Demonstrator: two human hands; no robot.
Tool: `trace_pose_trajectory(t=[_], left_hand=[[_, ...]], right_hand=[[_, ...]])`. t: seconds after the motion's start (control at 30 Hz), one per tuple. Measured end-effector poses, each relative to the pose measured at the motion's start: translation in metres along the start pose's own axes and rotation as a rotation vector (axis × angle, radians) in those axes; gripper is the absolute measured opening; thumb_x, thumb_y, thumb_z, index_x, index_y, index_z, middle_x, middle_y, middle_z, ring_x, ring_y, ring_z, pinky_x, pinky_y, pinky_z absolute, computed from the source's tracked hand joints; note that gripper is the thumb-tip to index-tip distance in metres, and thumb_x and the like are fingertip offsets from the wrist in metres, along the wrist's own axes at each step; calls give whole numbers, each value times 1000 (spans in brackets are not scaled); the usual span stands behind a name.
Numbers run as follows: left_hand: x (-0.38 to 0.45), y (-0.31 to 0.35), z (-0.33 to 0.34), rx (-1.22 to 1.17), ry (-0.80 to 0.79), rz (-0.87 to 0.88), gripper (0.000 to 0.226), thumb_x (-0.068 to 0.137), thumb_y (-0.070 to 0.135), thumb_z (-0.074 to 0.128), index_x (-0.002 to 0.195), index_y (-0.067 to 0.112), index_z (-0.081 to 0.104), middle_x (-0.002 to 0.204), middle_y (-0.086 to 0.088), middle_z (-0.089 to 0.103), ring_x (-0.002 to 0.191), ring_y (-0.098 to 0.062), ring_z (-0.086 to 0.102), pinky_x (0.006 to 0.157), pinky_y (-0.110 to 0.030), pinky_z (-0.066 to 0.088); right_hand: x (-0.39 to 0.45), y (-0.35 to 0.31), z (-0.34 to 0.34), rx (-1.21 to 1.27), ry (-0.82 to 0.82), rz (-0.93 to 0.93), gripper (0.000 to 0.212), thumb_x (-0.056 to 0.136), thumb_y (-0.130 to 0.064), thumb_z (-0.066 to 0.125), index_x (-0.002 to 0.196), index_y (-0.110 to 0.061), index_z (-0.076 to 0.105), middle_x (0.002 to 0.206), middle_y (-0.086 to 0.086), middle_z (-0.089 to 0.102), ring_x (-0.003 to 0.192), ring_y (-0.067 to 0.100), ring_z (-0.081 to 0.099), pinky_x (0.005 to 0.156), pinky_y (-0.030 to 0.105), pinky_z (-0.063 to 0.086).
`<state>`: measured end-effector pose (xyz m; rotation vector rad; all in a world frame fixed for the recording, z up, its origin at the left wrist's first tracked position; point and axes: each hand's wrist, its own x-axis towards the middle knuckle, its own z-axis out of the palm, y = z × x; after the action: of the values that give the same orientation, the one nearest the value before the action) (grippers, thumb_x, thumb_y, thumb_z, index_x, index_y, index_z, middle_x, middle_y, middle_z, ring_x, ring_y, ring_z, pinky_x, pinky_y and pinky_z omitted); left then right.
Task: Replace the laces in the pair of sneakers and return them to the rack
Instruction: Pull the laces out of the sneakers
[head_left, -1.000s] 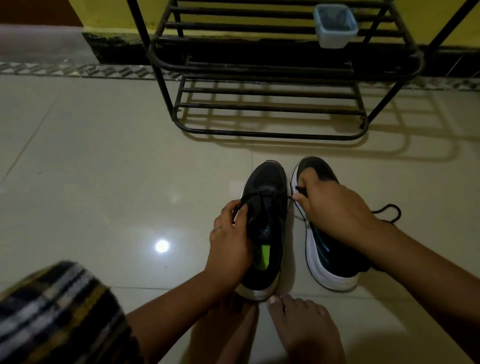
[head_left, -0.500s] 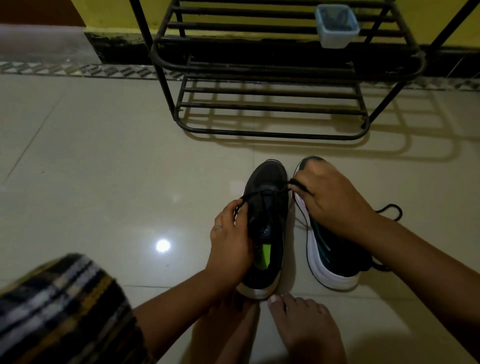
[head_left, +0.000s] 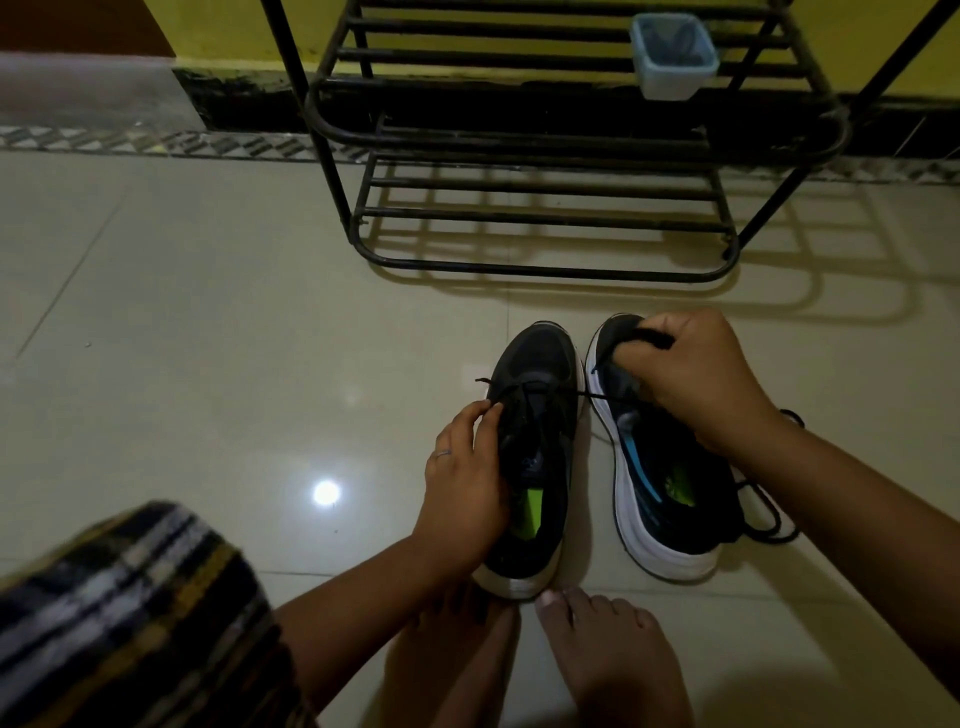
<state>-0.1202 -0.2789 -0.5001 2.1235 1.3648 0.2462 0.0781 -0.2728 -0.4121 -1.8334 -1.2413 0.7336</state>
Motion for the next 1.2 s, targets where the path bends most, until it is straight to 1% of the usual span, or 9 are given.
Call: trace_pose_trajectory(t=[0.07,0.13,0.23,0.37,0.53,0.67,0.8,0.97,1.2], left_hand=[[1,-1,1,-1,4,1,68,86,9,52,147,12,23,151,-10,20,134,-32,25,109,-41,30],[1,-1,2,-4,12,4,67,86,9,52,147,12,24,151,-9,21,134,-32,26,109,-42,31],[1,-1,2,-12,20,0,66,87,10,52,147,12,24,151,-9,21,134,-31,26,109,-42,31],[2,-1,4,-6,30,6,67,86,8,53,147,11,25,151,-10,22,134,-33,27,109,-43,33],[2,-1,4,-12,30,7,67,85,8,54,146,11,26,151,-11,23,134,-33,27,109,-42,32],[2,-2,4,-9,27,0,66,85,9,53,146,13,26,151,-9,22,134,-32,27,108,-41,32],[1,-4,4,-10,33,10,65,83,8,55,144,11,32,149,-11,27,132,-34,30,106,-43,34],[1,-4,5,-9,30,17,67,80,6,57,143,10,34,148,-12,29,132,-35,31,105,-43,34],[1,-2,3,-31,36,-2,68,74,19,42,142,9,36,147,-12,31,131,-35,32,103,-43,34]], right_hand=[[-1,5,-2,-374,-46,-111,28,79,-9,63,58,2,50,51,6,42,46,14,40,44,15,32],[-5,6,1,-632,-105,-194,32,86,-22,61,63,-11,43,58,-2,41,59,20,49,49,21,30],[-9,9,8,-803,-203,-226,27,91,-34,56,97,-12,41,86,7,54,81,31,57,60,30,36],[-11,13,14,-1032,-380,-209,59,91,-48,49,136,-16,27,120,12,53,97,31,60,67,35,44],[-11,21,14,-1133,-377,-343,38,99,-46,30,117,-21,53,107,1,64,97,20,60,66,28,36],[-8,26,16,-902,-207,-418,36,98,-42,38,93,-17,62,86,3,64,80,21,60,58,27,27],[-8,15,11,-371,-26,-429,39,93,-43,39,61,-21,44,53,-7,39,50,8,42,49,26,27],[-7,-14,0,66,180,-484,33,92,-23,49,64,-7,49,58,-1,40,55,4,39,54,14,32],[-9,-28,7,406,161,-279,19,89,-8,53,75,-14,63,75,-2,63,76,10,59,74,20,47]])
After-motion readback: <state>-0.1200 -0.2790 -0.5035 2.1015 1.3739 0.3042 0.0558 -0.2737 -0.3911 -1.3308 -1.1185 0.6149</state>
